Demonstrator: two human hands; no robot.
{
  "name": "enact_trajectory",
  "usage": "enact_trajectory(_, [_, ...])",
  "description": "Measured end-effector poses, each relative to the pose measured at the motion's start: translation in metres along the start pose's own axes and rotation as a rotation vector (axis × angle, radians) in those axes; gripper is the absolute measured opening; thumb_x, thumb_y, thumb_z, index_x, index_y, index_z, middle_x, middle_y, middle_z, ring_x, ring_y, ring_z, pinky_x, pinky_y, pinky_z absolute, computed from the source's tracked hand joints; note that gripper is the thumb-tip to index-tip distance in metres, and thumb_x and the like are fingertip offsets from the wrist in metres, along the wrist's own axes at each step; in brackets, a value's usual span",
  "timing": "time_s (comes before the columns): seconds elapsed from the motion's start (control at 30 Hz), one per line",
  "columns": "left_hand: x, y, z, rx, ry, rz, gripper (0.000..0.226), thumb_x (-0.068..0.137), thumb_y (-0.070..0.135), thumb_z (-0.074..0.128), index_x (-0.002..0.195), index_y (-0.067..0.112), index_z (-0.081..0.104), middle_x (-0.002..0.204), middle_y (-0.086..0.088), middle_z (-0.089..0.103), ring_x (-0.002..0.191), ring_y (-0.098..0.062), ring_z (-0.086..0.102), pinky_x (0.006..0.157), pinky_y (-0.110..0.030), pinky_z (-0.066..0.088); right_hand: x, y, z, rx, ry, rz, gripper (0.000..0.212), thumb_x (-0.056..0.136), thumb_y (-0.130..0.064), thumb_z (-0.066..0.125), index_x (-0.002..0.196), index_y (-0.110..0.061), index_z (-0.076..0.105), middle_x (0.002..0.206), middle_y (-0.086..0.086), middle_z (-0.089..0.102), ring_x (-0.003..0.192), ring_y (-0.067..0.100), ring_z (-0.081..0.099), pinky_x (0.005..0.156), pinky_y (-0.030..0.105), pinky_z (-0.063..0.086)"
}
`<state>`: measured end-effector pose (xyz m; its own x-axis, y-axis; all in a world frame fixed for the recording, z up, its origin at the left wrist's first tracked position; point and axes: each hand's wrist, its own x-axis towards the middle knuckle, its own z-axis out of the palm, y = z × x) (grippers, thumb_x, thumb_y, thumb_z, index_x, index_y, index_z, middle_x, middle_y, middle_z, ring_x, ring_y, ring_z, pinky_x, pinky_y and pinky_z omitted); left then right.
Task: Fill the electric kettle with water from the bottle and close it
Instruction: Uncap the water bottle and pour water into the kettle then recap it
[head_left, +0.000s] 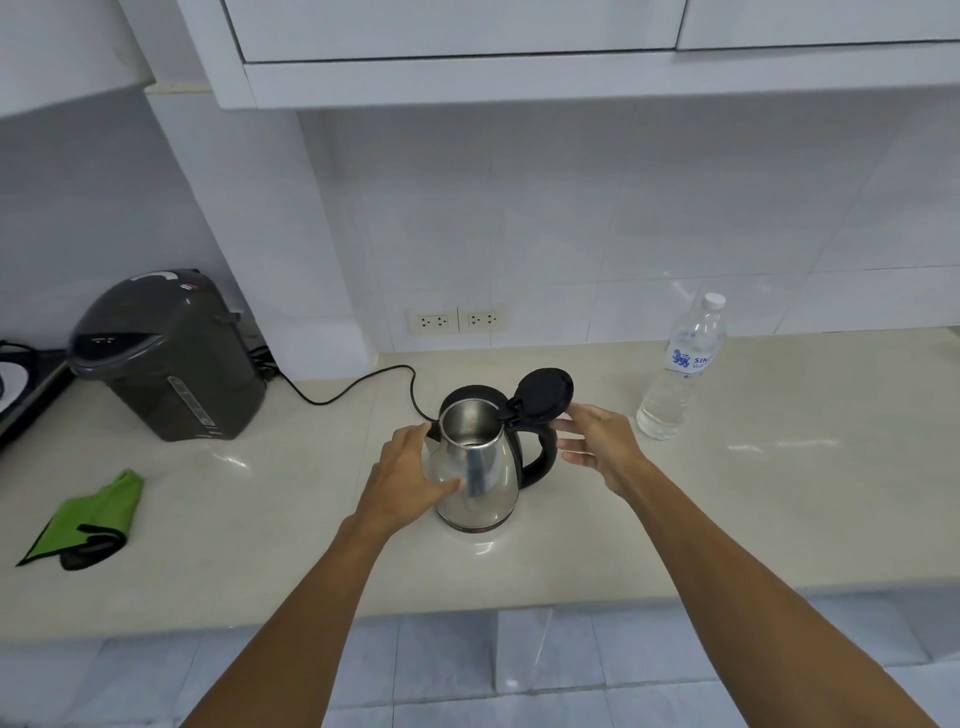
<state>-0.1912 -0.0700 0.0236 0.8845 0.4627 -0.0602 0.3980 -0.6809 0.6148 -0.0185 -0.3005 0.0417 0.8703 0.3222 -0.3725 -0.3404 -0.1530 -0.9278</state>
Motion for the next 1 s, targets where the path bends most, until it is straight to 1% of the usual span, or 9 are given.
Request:
enact_trajectory(0.07, [-0.003,0.011,-0.004,0.025,0.04,0.031,0.091,0.084,0.052,0.083,0.158,0.023,0.04,0.157,0.002,0.04,0.145,-0.024,0.04,0.117,-0.045,0.039,-0.004,-0.001,-0.009,-0.173,0.056,-0.068,0.027,0.095,-0.039,0.064,0.111,-0.019,0.073,0.098,0.0,0.079,0.082,0.024,0.075,0.071,0.037,0.064])
enact_trajectory(0.17, [-0.007,0.036,-0.005,0.013,0.048,0.104,0.089,0.084,0.059,0.08,0.157,0.025,0.043,0.15,0.003,0.045,0.14,-0.021,0.043,0.115,-0.043,0.042,-0.013,-0.008,-0.029,-0.454,0.139,-0.204,0.029,0.094,-0.038,0.062,0.113,-0.021,0.073,0.104,-0.002,0.076,0.094,0.022,0.072,0.083,0.041,0.062])
enact_trajectory(0.23, [-0.006,0.056,-0.001,0.01,0.042,0.156,0.083,0.084,0.059,0.079,0.153,0.028,0.046,0.147,0.004,0.047,0.139,-0.02,0.044,0.114,-0.041,0.043,-0.018,-0.015,-0.045,-0.635,0.184,-0.25,0.033,0.092,-0.044,0.062,0.116,-0.023,0.072,0.112,-0.004,0.075,0.104,0.02,0.069,0.092,0.038,0.056])
enact_trajectory(0.33, [-0.003,0.092,0.008,0.038,0.034,0.226,0.083,0.084,0.059,0.079,0.153,0.027,0.046,0.148,0.003,0.047,0.14,-0.022,0.043,0.115,-0.042,0.042,-0.023,-0.026,-0.074,-0.775,0.233,-0.252,0.038,0.091,-0.049,0.061,0.121,-0.027,0.068,0.116,-0.004,0.075,0.111,0.022,0.065,0.095,0.038,0.052])
enact_trajectory(0.47, [0.007,0.142,0.023,0.057,0.016,0.284,0.089,0.086,0.063,0.075,0.158,0.024,0.041,0.152,0.003,0.044,0.141,-0.023,0.042,0.115,-0.041,0.041,-0.025,-0.043,-0.115,-0.851,0.284,-0.262,0.041,0.09,-0.051,0.062,0.125,-0.029,0.066,0.119,-0.007,0.073,0.117,0.022,0.061,0.094,0.039,0.05])
enact_trajectory(0.53, [0.017,0.168,0.032,0.052,0.016,0.319,0.088,0.086,0.066,0.074,0.156,0.025,0.041,0.152,0.004,0.043,0.142,-0.022,0.04,0.114,-0.041,0.042,-0.02,-0.052,-0.136,-0.864,0.306,-0.275,0.042,0.091,-0.051,0.062,0.126,-0.028,0.065,0.12,-0.005,0.073,0.116,0.023,0.062,0.094,0.039,0.049])
enact_trajectory(0.7, [0.048,0.233,0.065,-0.007,-0.004,0.363,0.09,0.089,0.063,0.073,0.16,0.022,0.036,0.159,0.005,0.038,0.149,-0.018,0.035,0.116,-0.04,0.042,0.007,-0.077,-0.19,-0.861,0.342,-0.307,0.041,0.09,-0.05,0.063,0.123,-0.026,0.066,0.116,-0.004,0.075,0.113,0.023,0.065,0.089,0.037,0.051])
enact_trajectory(0.83, [0.083,0.275,0.099,-0.018,-0.014,0.343,0.092,0.088,0.065,0.072,0.161,0.024,0.034,0.161,0.006,0.035,0.15,-0.017,0.034,0.114,-0.043,0.044,0.043,-0.1,-0.218,-0.88,0.33,-0.342,0.043,0.09,-0.05,0.064,0.124,-0.023,0.066,0.117,0.0,0.074,0.11,0.023,0.067,0.09,0.039,0.052])
enact_trajectory(1.0, [0.131,0.304,0.143,-0.017,-0.043,0.281,0.092,0.087,0.067,0.073,0.16,0.024,0.036,0.16,0.003,0.038,0.148,-0.02,0.038,0.112,-0.042,0.045,0.094,-0.125,-0.235,-0.871,0.294,-0.387,0.045,0.09,-0.051,0.063,0.123,-0.022,0.066,0.114,0.002,0.076,0.11,0.024,0.068,0.092,0.038,0.053])
